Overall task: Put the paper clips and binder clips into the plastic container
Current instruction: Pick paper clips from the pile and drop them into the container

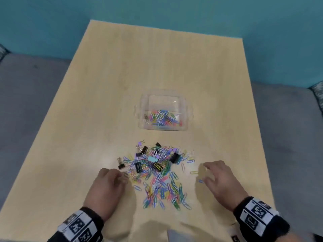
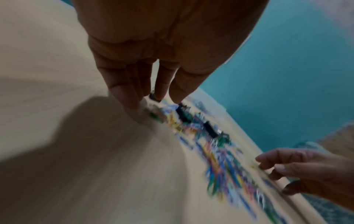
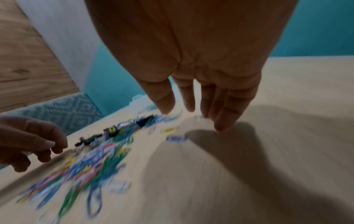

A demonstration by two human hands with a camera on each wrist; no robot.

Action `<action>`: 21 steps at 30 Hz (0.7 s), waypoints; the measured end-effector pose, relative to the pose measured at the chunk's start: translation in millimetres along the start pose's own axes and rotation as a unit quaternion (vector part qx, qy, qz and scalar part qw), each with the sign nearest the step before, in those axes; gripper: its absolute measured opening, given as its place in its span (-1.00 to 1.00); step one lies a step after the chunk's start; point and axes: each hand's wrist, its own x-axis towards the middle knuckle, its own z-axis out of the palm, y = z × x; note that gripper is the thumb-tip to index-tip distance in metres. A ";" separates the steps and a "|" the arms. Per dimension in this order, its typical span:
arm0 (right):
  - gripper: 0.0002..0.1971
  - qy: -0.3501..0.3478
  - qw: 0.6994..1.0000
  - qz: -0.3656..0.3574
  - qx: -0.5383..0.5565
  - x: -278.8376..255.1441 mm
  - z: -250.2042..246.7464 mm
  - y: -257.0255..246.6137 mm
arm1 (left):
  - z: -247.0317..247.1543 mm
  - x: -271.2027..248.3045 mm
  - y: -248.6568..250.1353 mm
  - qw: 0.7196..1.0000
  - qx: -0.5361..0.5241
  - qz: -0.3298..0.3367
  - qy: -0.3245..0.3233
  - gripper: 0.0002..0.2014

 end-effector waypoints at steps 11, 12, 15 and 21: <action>-0.67 -0.021 0.994 -0.099 0.030 -25.7 47.8 -56.4 | 41.2 -19.7 14.7 0.990 -0.002 0.143 0.007 -0.81; -0.65 -0.013 0.995 -0.091 0.032 -31.2 44.4 -52.0 | 40.6 -24.7 11.9 0.991 -0.007 0.132 0.003 -0.75; -0.47 -0.023 0.999 -0.030 -0.013 -55.3 40.2 -31.3 | 44.7 -42.8 0.5 0.993 0.016 0.115 -0.037 -0.47; -0.10 -0.035 0.997 -0.056 -0.039 -59.9 65.1 -42.9 | 65.8 -50.6 15.6 0.987 0.066 0.141 -0.049 -0.20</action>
